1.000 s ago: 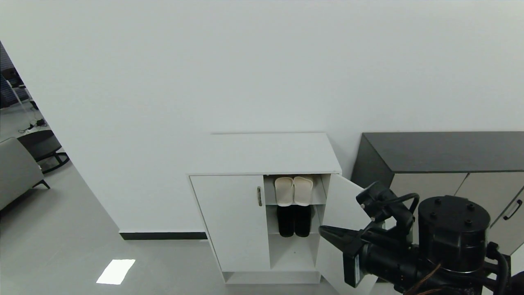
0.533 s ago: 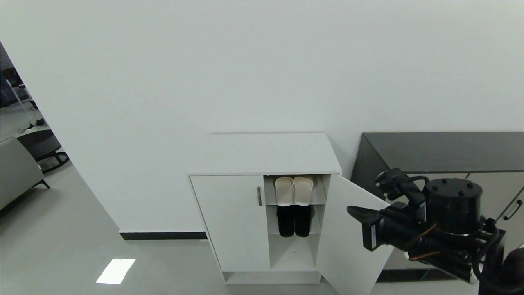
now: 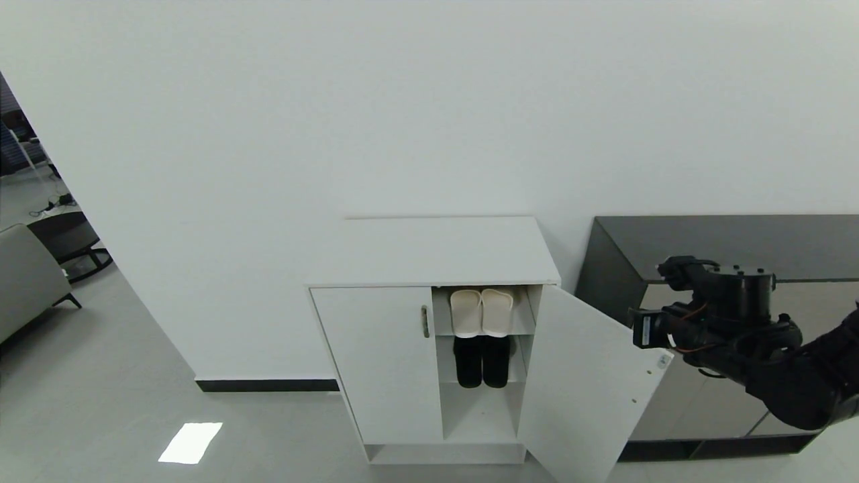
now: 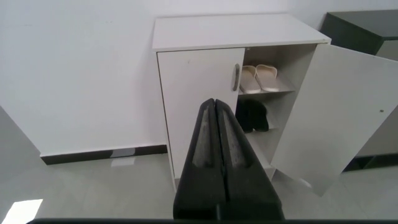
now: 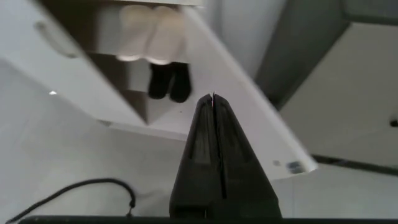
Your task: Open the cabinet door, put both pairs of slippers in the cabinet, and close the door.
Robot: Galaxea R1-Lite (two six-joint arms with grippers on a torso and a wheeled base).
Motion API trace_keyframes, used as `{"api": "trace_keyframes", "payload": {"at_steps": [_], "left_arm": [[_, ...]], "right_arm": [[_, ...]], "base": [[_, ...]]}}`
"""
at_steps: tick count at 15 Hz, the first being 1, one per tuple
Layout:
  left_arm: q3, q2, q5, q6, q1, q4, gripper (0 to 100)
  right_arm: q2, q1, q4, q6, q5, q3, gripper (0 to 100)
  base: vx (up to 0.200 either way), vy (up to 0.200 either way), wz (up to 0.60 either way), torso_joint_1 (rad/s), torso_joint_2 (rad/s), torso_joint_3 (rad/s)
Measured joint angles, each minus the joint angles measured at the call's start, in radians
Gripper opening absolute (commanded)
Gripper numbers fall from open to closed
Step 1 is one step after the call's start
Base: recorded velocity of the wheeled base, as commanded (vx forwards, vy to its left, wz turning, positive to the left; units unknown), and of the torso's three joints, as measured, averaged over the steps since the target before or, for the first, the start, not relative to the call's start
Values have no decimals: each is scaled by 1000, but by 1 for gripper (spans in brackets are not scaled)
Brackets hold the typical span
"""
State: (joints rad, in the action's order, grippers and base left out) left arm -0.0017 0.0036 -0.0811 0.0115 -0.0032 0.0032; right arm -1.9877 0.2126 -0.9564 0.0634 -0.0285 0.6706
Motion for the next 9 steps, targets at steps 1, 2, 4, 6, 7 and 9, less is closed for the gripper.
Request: {"api": "trace_keyframes", "payload": {"at_steps": [1, 2, 4, 6, 7, 9], "left_arm": [[0, 0, 0, 0, 1, 0, 0], [0, 0, 0, 0, 0, 0, 0], [0, 0, 0, 0, 0, 0, 0], [0, 0, 0, 0, 0, 0, 0], [0, 0, 0, -1, 0, 0, 0], [0, 0, 0, -1, 0, 0, 0]], "right_arm": [[-21, -29, 1, 0, 0, 16, 0], [-42, -56, 0, 0, 0, 34, 0], [-81, -100, 1, 0, -1, 66, 0], [-128, -138, 1, 0, 0, 99, 0], [-151, -156, 1, -1, 0, 116, 0], [-190, -190, 1, 0, 0, 141, 0]], "base": [[0, 0, 0, 0, 0, 0], [0, 0, 0, 0, 0, 0], [0, 0, 0, 0, 0, 0], [0, 0, 0, 0, 0, 0], [0, 0, 0, 0, 0, 0], [0, 0, 0, 0, 0, 0]]}}
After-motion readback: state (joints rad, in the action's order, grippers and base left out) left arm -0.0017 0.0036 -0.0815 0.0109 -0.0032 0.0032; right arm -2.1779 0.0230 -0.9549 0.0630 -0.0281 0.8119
